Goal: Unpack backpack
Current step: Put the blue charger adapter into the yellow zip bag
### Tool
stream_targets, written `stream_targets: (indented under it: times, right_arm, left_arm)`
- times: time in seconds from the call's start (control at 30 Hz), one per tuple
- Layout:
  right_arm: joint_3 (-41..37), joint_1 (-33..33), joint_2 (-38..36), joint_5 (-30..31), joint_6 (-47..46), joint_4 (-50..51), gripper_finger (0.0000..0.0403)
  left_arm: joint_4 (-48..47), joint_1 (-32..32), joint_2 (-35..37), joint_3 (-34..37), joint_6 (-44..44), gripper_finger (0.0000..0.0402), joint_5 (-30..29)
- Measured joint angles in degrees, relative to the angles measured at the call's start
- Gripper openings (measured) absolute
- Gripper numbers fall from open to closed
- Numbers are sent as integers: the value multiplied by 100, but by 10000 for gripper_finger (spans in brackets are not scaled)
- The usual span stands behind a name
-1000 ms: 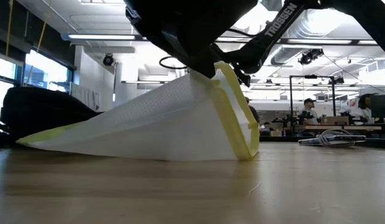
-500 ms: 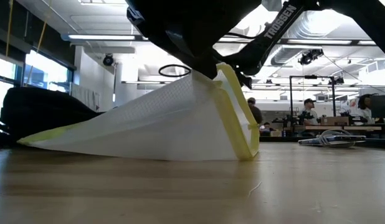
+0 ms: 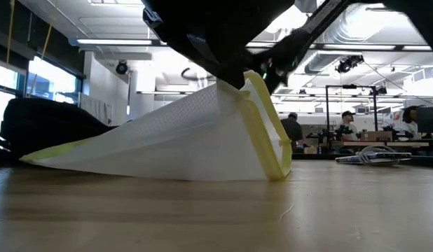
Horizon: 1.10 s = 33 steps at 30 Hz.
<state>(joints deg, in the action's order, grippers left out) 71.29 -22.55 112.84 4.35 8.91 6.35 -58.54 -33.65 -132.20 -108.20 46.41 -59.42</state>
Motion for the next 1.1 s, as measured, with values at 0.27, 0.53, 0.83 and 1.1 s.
stream_targets:
  times: [0.27,0.53,0.83,1.1]
  right_arm:
    - [-1217,237,-2357,156,201,977,167]
    - [-3470,2430,-4917,-496,-1162,1054,167]
    - [-4580,4732,-4444,999,-2435,-1630,167]
    - [-3323,3842,-2731,181,-1749,-1823,167]
  left_arm:
    - [-4,0,0,0,-1,0,-20]
    - [-9,-59,0,0,197,0,-354]
    - [9,-64,0,0,304,0,-702]
    - [394,-85,0,0,-260,0,-1047]
